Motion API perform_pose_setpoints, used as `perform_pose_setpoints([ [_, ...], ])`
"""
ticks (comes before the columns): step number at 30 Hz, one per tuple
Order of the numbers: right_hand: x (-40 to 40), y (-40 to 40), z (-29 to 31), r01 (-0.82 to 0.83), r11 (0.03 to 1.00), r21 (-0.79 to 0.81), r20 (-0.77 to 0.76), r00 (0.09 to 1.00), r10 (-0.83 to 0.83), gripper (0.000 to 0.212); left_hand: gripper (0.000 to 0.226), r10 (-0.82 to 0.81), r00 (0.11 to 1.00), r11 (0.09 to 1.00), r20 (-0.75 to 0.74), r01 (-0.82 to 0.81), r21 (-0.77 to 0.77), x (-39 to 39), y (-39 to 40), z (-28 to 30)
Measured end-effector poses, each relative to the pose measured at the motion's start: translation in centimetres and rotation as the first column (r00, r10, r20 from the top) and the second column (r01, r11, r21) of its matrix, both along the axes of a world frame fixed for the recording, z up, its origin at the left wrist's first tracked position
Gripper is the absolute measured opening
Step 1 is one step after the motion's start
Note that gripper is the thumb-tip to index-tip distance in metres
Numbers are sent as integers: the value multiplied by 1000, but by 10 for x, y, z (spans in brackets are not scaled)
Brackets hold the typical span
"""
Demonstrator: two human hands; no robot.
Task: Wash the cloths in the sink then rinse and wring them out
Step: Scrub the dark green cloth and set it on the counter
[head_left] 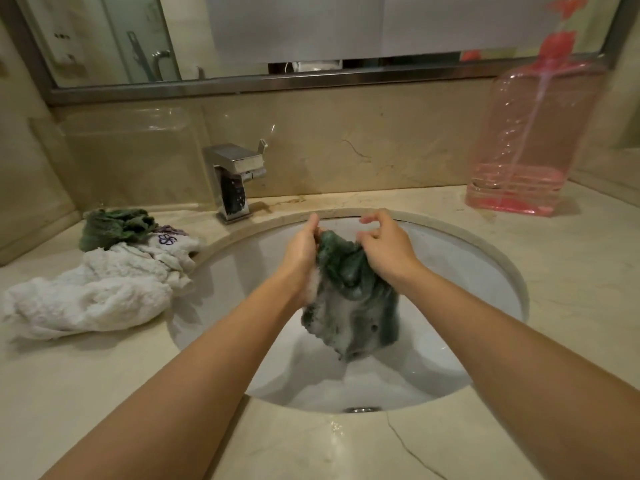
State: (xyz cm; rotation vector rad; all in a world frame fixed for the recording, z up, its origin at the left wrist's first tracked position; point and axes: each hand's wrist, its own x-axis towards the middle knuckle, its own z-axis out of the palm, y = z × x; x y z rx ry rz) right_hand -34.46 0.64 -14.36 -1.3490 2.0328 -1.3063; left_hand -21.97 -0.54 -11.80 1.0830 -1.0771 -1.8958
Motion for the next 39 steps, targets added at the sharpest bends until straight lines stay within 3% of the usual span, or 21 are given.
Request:
perform_pose_setpoints([
  [1,0,3,2,-90,996,18,173,981,85,18,53,33,999,999,-38,-35,-39,3,-5,-1],
  [3,5,11,5,-323,943,87,442,860,254,33,52,72,996,986,-48,-78,-149,7,-9,-3],
  [5,10,17,6,-499,853,151,499,783,370,50,52,76,997,975,-22,-79,-207,6,-8,-3],
  [6,12,17,5,-536,829,157,482,775,409,49,53,76,997,976,-16,-78,-204,5,-9,-3],
  [8,13,15,5,-508,852,124,414,807,421,40,55,89,996,972,14,-84,-220,6,-11,-3],
  [11,7,14,6,-395,918,-24,333,863,380,35,64,1,969,951,247,75,-299,12,-19,-10],
  [14,0,16,9,-278,946,-169,419,848,324,36,71,-143,876,905,461,304,-298,13,-20,-15],
  [16,-1,17,9,-222,958,-181,425,861,280,39,62,-125,854,886,505,325,-330,10,-19,-15],
  [18,-1,15,8,-144,973,-181,388,898,205,39,48,0,900,906,435,185,-381,9,-21,-13],
  [21,-2,13,9,-6,972,-236,258,964,69,41,30,186,963,927,195,-106,-360,12,-25,-8],
  [23,5,15,11,30,946,-324,166,986,26,47,27,218,970,933,105,-176,-314,13,-24,-6],
  [27,48,28,11,-91,898,-432,6,995,103,56,40,178,984,972,-17,-179,-152,-3,-8,-12],
  [31,46,18,15,105,949,-298,-70,989,-131,56,39,126,987,989,-99,-132,-61,-21,14,-11],
  [35,56,29,10,4,932,-362,-178,981,-74,51,41,104,985,980,-141,-126,-156,-20,17,-10],
  [39,45,19,11,84,966,-245,-148,981,-123,52,36,112,989,990,-98,-119,-69,-19,21,-10],
])
